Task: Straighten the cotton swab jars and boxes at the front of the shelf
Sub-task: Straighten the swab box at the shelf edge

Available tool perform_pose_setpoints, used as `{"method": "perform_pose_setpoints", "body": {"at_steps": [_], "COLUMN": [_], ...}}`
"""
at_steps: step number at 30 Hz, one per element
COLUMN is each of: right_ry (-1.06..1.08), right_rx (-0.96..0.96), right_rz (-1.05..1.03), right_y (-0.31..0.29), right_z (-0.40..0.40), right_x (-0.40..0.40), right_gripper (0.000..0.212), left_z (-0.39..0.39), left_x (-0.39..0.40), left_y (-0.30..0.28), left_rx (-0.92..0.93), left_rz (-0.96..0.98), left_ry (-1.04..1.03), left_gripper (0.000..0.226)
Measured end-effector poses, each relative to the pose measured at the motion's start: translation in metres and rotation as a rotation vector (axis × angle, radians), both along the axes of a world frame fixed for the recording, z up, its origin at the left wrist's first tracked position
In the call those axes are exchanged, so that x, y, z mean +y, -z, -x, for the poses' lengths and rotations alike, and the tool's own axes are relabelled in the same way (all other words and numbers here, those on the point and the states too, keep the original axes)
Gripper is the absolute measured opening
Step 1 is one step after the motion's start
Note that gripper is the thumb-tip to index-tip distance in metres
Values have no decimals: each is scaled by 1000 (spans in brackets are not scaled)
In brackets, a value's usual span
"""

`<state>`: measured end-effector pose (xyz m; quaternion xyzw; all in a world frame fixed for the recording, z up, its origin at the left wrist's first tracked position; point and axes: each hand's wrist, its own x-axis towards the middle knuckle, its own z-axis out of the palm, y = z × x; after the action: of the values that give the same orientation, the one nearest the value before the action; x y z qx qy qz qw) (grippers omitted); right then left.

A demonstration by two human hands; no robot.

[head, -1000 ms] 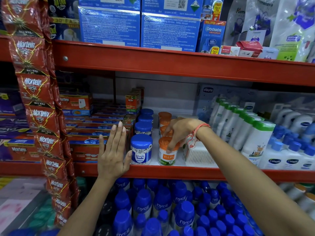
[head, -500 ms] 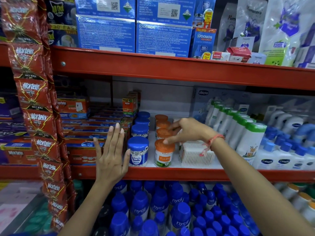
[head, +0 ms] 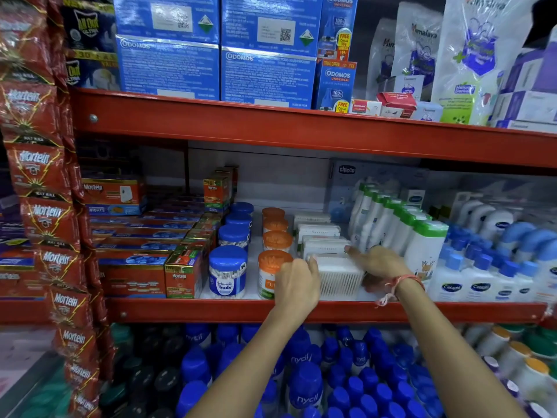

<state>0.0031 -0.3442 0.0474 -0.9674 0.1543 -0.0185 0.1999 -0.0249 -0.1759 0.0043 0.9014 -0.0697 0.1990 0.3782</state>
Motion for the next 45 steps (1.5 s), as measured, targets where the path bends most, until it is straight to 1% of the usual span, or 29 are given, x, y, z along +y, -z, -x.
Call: {"method": "perform_pose_setpoints", "body": {"at_steps": [2, 4, 6, 8, 11, 14, 16, 17, 19, 21, 23, 24, 25, 28, 31, 36, 45], "right_ry": [-31, -43, -24, -26, -83, -154, -200, -210, -206, -193, -170, -145, -126, -130, -110, -64, -56], "right_rx": [22, 18, 16, -17, -72, -50, -53, -84, -166, -224, -285, -324, -366, -476, -583, -630, -638], "right_rz": [-220, -349, -493, -552, -551, -603, -622, -630, -671, -699, -660, -636, -622, -620, -639, -677, -596], "right_y": [2, 2, 2, -1, -6, -4, 3, 7, 16, 27, 37, 41, 44, 54, 64, 73, 75], "right_z": [-3, 0, 5, 11, 22, 33, 35, 34, 34, 34, 34, 34, 35, 40, 43, 42, 41], "right_x": [-5, -7, -8, -9, -14, -22, -27, -28, -28, -27, -25, -23, -20, -7, 0, 1, 1], "right_gripper": [79, 75, 66, 56, 39, 35, 34, 33, 42, 63, 86, 90, 86, 65, 51, 42, 40], "left_z": [-4, -6, -9, -12, -12, -14, -17, -18, -14, -9, -4, -2, 0, 1, 2, 6, -1], "left_x": [-6, -9, -10, -9, -5, -2, 0, 1, 1, 1, -1, -1, -2, -5, -10, -11, -11], "left_y": [-1, -2, -1, 4, 9, 16, 21, 24, 26, 25, 23, 23, 25, 32, 36, 40, 50], "left_rx": [110, 157, 201, 242, 239, 217, 205, 205, 200, 154, 98, 88, 71, 9, -34, -95, -129], "left_rz": [78, 146, 233, 342, 496, 535, 522, 519, 565, 606, 629, 631, 636, 597, 597, 546, 516], "left_ry": [-10, -29, -21, 2, 31, 81, 150, 180, 234, 267, 282, 270, 254, 165, 82, 46, 52], "left_gripper": [56, 57, 58, 57, 56, 52, 38, 30, 10, 29, 43, 47, 49, 55, 55, 49, 45]}}
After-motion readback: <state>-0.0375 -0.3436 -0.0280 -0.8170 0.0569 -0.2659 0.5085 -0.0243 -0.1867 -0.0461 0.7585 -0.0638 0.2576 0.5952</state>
